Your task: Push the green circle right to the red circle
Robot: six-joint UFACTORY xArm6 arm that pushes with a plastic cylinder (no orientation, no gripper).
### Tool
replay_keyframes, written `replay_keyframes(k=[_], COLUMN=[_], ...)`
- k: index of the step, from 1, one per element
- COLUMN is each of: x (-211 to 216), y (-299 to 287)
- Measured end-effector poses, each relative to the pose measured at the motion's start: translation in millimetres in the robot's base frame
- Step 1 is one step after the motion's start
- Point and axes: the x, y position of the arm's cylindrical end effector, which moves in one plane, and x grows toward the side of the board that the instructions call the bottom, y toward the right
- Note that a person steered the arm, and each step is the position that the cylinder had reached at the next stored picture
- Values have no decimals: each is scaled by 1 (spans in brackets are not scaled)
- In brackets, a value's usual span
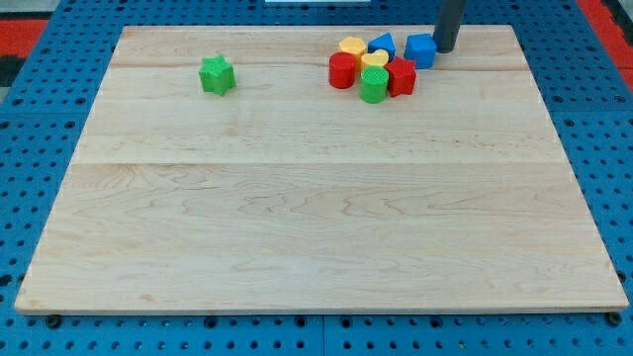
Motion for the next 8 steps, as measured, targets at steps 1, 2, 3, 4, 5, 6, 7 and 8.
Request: replay_keyframes(k=[1,2,3,4,5,6,7,8], x=[0,26,75,131,183,160,100,89], y=[3,38,45,25,-22,-81,-105,-143])
